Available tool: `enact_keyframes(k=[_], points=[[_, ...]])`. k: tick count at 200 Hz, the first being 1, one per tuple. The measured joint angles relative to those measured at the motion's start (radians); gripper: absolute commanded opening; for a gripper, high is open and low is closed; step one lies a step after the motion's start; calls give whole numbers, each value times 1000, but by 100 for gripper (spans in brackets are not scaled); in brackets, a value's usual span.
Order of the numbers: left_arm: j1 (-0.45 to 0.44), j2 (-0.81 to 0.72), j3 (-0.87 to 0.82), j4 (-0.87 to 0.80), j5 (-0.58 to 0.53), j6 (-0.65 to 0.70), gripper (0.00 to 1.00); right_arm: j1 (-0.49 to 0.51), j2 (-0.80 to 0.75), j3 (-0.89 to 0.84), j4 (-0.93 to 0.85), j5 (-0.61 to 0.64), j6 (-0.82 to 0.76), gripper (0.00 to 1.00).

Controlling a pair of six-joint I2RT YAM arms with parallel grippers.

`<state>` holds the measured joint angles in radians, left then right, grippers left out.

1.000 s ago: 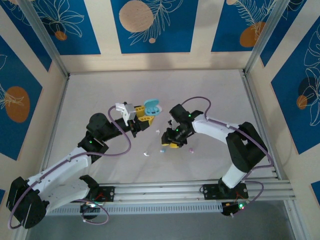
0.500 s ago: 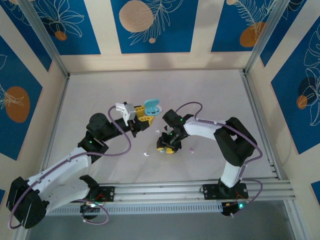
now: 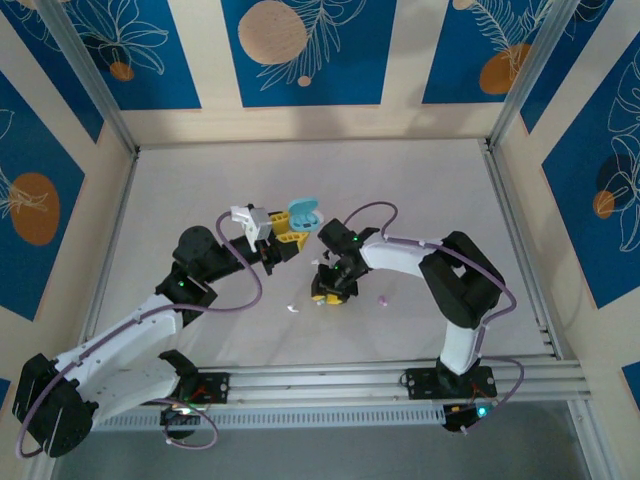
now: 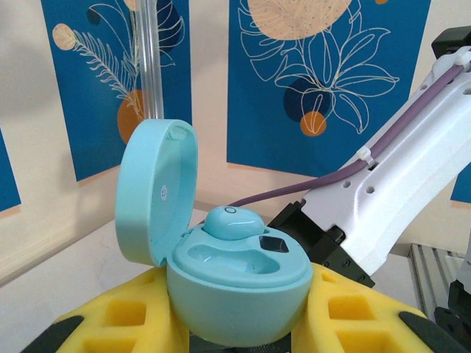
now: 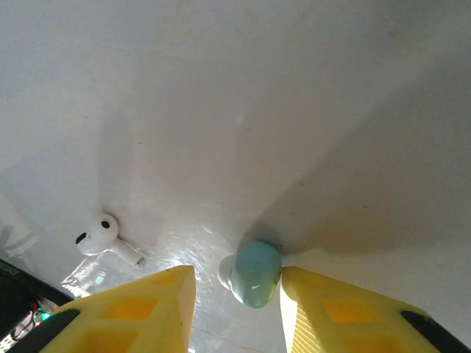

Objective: Insert the wireless bluetooth earbuds into the charging case

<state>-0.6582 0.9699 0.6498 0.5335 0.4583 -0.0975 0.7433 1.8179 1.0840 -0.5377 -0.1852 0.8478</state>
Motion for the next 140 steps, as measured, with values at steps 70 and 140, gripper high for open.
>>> enact_keyframes(k=[70, 140], points=[[0, 0, 0, 0, 0, 2, 27, 23, 63, 94, -51, 40, -48, 37], [0, 0, 0, 0, 0, 3, 27, 43, 119, 174, -106, 48, -101, 37]])
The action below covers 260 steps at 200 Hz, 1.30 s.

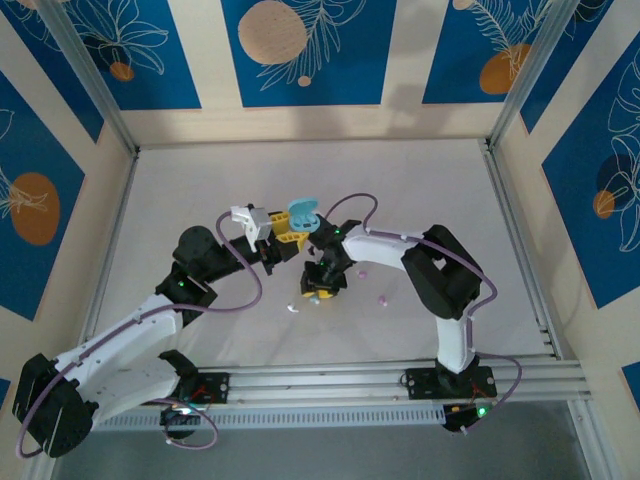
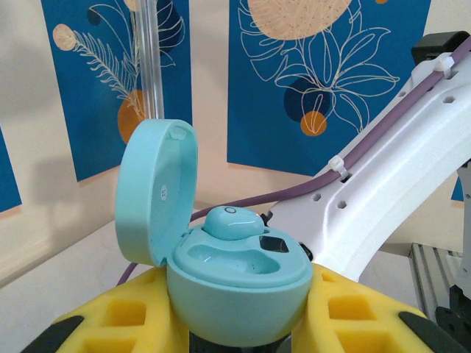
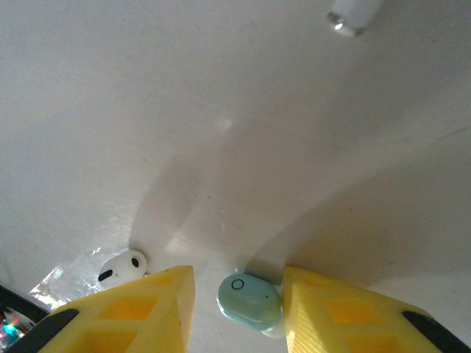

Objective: Insert the wireless bluetooth earbuds into the charging case

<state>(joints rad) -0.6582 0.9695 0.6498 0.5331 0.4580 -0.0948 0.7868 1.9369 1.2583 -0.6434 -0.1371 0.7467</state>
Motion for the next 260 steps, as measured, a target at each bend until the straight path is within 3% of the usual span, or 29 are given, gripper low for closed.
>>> enact_keyframes(k=[115, 260], points=[[0, -11, 0, 0, -8, 0, 27, 74, 0, 29, -82, 3, -44, 35], [0, -41, 0, -26, -26, 10, 27, 77, 7, 117, -159, 96, -138, 38]])
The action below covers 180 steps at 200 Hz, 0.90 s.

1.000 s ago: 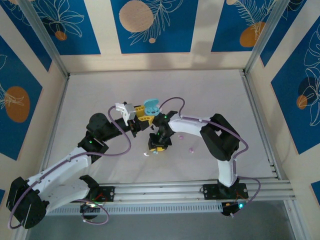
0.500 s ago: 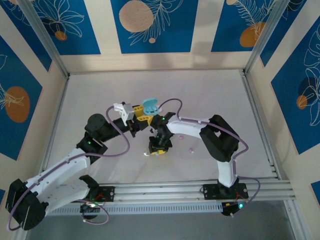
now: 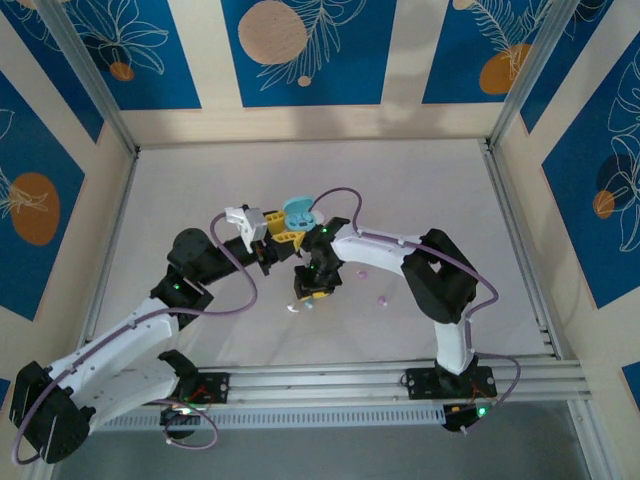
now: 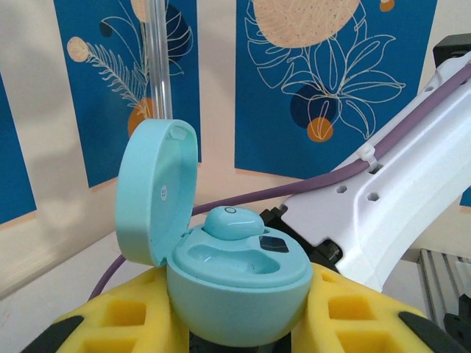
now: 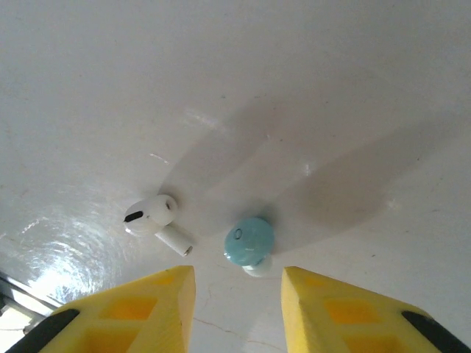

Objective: Insert the wireless bluetooth earbuds into the charging case

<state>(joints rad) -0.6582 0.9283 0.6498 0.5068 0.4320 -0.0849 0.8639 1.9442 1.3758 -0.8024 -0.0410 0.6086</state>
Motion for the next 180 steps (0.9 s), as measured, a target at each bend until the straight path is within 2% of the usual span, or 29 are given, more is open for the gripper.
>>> enact_keyframes(k=[61, 180], points=[[0, -5, 0, -3, -1, 10, 27, 0, 75, 32, -13, 10, 27, 39], [0, -11, 0, -15, -7, 10, 27, 0, 119, 83, -71, 16, 50, 28]])
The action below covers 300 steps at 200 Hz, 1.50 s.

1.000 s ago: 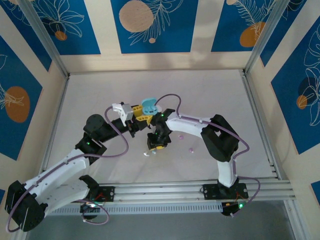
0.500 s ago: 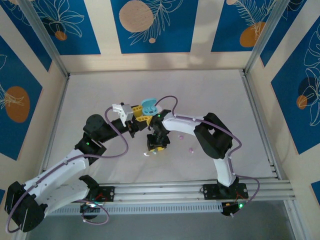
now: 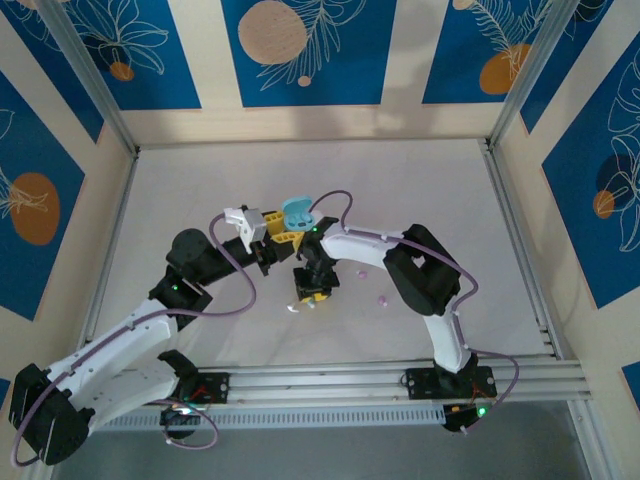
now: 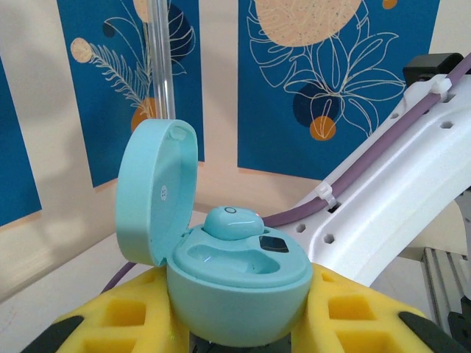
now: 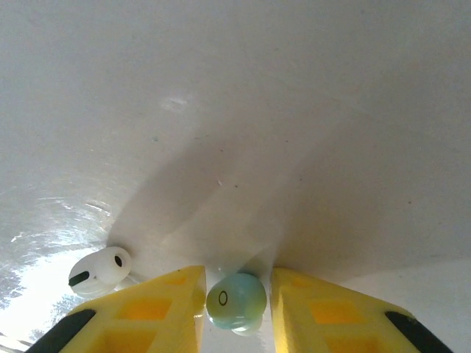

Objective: Insert the wireless bluetooth earbuds into the charging case

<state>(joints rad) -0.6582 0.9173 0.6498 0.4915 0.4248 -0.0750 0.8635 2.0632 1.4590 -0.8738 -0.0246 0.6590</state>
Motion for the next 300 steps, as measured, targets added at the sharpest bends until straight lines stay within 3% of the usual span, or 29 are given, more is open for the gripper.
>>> enact_keyframes(k=[70, 214, 300], points=[[0, 0, 0, 0, 0, 4, 27, 0, 2, 6, -11, 11, 3, 22], [0, -5, 0, -39, -16, 7, 27, -66, -119, -131, 139, -47, 3, 22], [0, -6, 0, -59, -31, 26, 27, -47, -181, -172, 172, 0, 3, 22]])
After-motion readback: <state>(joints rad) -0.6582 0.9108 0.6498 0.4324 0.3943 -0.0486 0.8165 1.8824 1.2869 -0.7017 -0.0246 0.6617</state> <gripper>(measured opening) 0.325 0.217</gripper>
